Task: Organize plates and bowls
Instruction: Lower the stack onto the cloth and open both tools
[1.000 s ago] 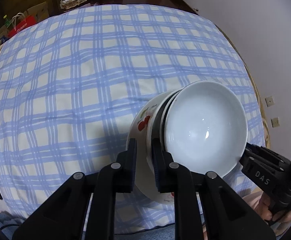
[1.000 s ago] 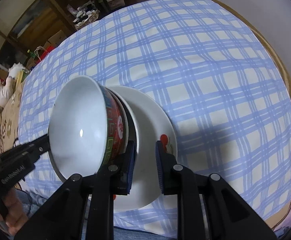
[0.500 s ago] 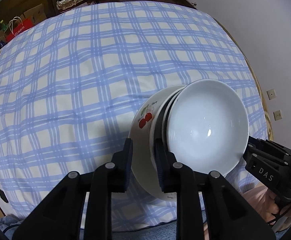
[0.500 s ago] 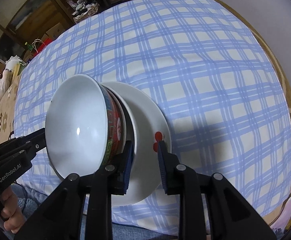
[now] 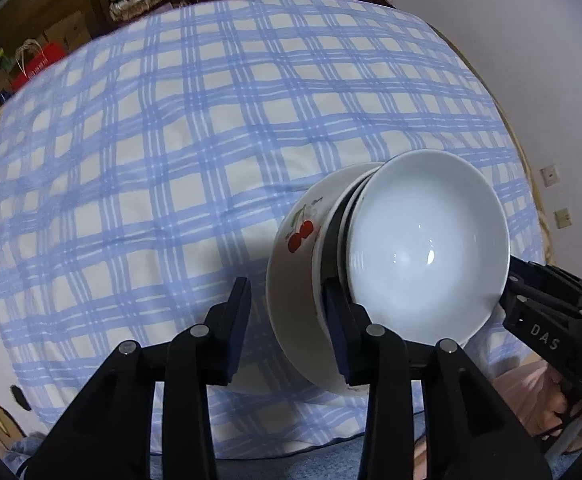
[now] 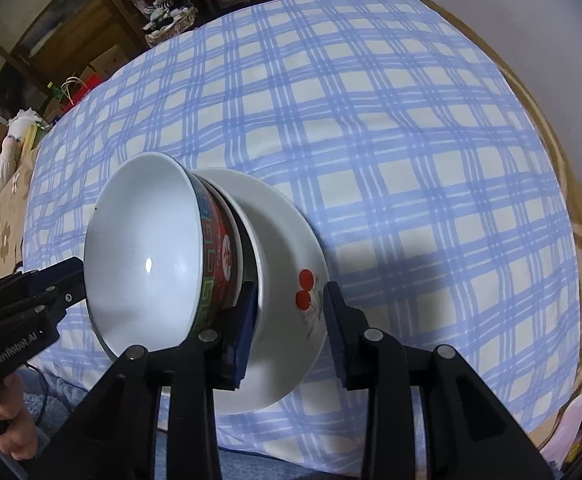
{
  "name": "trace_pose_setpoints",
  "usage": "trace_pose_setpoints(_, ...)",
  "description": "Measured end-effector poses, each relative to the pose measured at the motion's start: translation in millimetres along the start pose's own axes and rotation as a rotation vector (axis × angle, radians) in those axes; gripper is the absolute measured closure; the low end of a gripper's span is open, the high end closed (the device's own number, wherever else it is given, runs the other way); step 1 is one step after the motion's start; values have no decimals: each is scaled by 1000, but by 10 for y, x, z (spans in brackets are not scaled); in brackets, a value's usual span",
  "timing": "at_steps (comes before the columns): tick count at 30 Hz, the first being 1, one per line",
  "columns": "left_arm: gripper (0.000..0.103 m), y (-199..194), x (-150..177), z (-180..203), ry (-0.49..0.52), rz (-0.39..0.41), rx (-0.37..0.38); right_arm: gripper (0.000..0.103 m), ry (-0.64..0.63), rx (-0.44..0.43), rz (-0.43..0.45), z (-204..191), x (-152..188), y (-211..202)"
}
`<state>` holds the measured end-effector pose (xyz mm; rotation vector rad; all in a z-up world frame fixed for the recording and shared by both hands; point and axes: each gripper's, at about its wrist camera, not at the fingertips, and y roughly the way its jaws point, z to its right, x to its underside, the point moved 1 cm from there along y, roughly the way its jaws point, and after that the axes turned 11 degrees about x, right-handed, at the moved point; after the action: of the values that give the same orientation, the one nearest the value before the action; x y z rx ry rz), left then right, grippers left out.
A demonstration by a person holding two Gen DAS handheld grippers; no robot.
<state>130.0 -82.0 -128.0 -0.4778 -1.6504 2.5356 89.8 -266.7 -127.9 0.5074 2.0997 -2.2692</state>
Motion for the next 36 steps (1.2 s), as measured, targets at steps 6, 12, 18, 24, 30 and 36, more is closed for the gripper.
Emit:
trace_pose_setpoints(6,67,32,7,-141,-71,-27,87,68,-25,13,16,-18,-3,-8)
trace_pose_setpoints(12,68,33,25,-186,-127,-26,91,67,-36,16,18,-17,10,-7)
trace_pose_setpoints(18,68,-11,47,-168,-167,-4,56,67,-30,45,2,-33,5,-21)
trace_pose_setpoints(24,54,-301,1,-148,-166,96,51,39,1,92,90,14,-78,-266)
trace_pose_setpoints(30,52,-484,89,-184,-138,134,-44,31,-45,162,142,-5,-97,-470)
trace_pose_setpoints(36,29,-880,302,-14,-43,253,-134,15,-40,158,260,64,59,-778)
